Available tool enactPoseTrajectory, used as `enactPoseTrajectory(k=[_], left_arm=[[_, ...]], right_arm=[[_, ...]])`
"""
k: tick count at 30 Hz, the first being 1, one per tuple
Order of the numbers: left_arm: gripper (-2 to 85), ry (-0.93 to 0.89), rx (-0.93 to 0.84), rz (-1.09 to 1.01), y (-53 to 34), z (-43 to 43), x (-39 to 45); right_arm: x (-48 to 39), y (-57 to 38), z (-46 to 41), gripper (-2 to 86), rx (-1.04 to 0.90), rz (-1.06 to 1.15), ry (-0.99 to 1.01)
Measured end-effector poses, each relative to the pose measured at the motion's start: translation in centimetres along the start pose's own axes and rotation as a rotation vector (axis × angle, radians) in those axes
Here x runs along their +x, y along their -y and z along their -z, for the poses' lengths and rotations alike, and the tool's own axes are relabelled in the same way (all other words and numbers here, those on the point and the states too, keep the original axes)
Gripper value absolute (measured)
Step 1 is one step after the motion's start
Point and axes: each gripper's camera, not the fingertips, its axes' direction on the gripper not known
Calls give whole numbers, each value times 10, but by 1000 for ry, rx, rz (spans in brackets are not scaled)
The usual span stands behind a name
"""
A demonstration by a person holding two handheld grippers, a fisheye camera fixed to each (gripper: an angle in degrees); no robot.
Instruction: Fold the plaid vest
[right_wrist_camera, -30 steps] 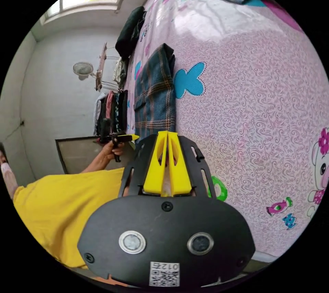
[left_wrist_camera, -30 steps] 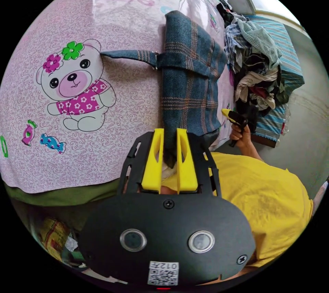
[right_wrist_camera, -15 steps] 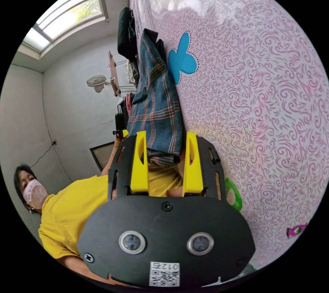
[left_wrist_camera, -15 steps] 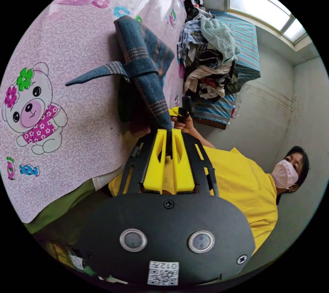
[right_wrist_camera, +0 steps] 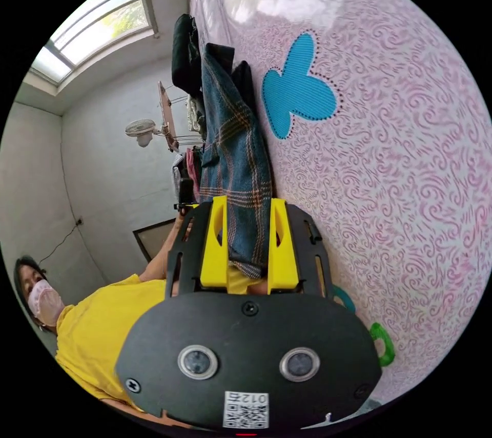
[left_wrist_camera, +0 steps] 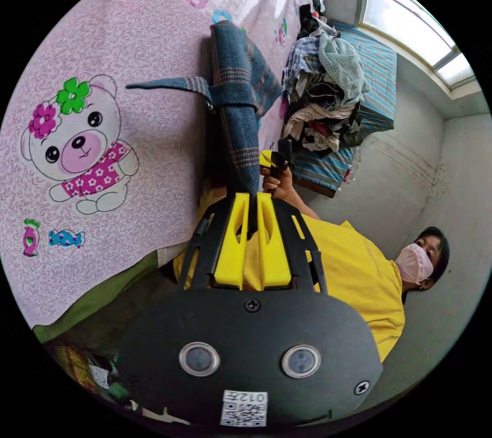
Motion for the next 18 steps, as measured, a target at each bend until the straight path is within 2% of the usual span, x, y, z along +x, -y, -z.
enactPoseTrajectory(k=[7, 18], left_arm=[[6, 123, -25, 59, -10, 11, -32], [6, 149, -5, 98, -28, 3, -69]], right_arm=[[-45, 18, -43, 94, -60, 127, -237], [-60, 20, -71, 22, -71, 161, -211]])
